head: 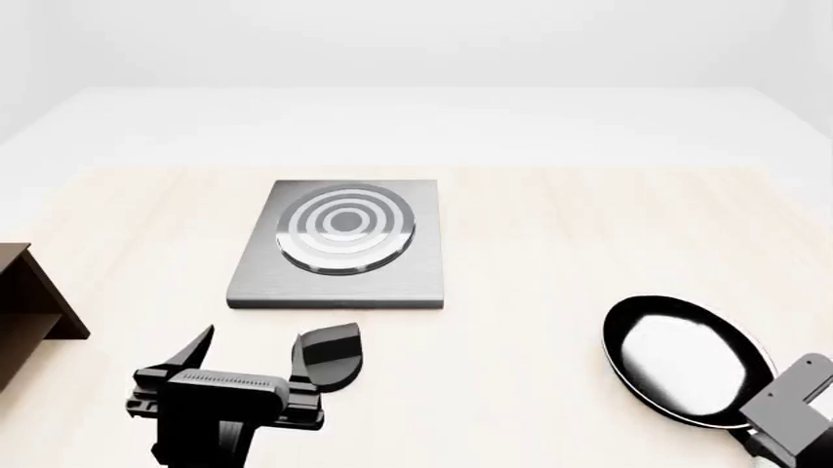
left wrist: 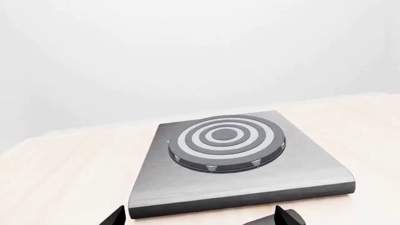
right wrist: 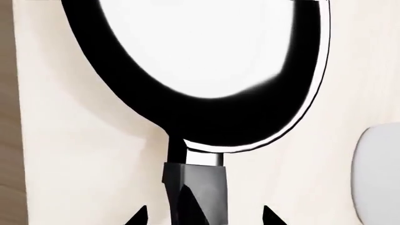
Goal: Turn on the stove and put the frying pan on it.
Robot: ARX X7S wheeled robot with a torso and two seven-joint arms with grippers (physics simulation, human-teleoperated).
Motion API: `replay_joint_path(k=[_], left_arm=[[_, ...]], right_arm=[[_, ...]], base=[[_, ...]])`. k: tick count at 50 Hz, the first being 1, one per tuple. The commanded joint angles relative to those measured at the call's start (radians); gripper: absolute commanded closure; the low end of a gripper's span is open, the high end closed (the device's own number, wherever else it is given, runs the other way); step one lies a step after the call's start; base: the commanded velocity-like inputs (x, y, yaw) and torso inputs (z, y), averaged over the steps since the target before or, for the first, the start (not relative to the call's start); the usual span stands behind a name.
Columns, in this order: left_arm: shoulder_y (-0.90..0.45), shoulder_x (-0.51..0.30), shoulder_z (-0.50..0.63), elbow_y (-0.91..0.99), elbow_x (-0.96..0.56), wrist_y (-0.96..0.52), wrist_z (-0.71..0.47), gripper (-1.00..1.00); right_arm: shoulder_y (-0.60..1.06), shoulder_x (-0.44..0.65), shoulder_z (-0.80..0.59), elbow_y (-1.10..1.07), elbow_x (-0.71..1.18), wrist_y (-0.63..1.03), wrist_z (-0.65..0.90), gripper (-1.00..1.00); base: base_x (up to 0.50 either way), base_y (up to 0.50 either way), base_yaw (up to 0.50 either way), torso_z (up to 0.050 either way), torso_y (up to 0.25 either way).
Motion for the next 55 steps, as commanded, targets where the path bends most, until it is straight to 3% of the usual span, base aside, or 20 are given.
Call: replay_joint_path(k=[1, 2, 16, 37, 55], left_arm=[[-0.002, -0.002, 0.002, -0.003, -0.001, 0.001, -0.004, -1.0], [-0.002, -0.003, 0.002, -0.003, -0.002, 0.002, -0.004, -1.0], [-0.001, -0.006, 0.007, -0.002, -0.001, 0.004, -0.009, -1.0], [0.0, -0.011, 0.012, 0.002, -0.005, 0.004, -0.015, -1.0], [-0.002, -0.016, 0.011, 0.002, -0.014, 0.006, -0.018, -1.0]], right_arm=[[-0.053, -0.07, -0.028, 0.084, -0.067, -0.062, 0.051, -1.0], [-0.055, -0.07, -0.028, 0.085, -0.07, -0.068, 0.054, 1.0], [-0.031, -0.017, 0.017, 0.002, -0.025, -0.05, 0.073, 1.0], [0.174, 0.089, 0.129, -0.211, 0.021, 0.088, -0.004, 1.0], [0.396, 0.026, 0.128, -0.312, -0.104, 0.241, -0.127, 1.0]], base=[[0.0, 0.0, 0.0, 0.0, 0.0], [0.01, 0.0, 0.0, 0.0, 0.0], [0.0, 0.0, 0.0, -0.001, 0.0], [0.0, 0.0, 0.0, 0.0, 0.0], [0.0, 0.0, 0.0, 0.0, 0.001]])
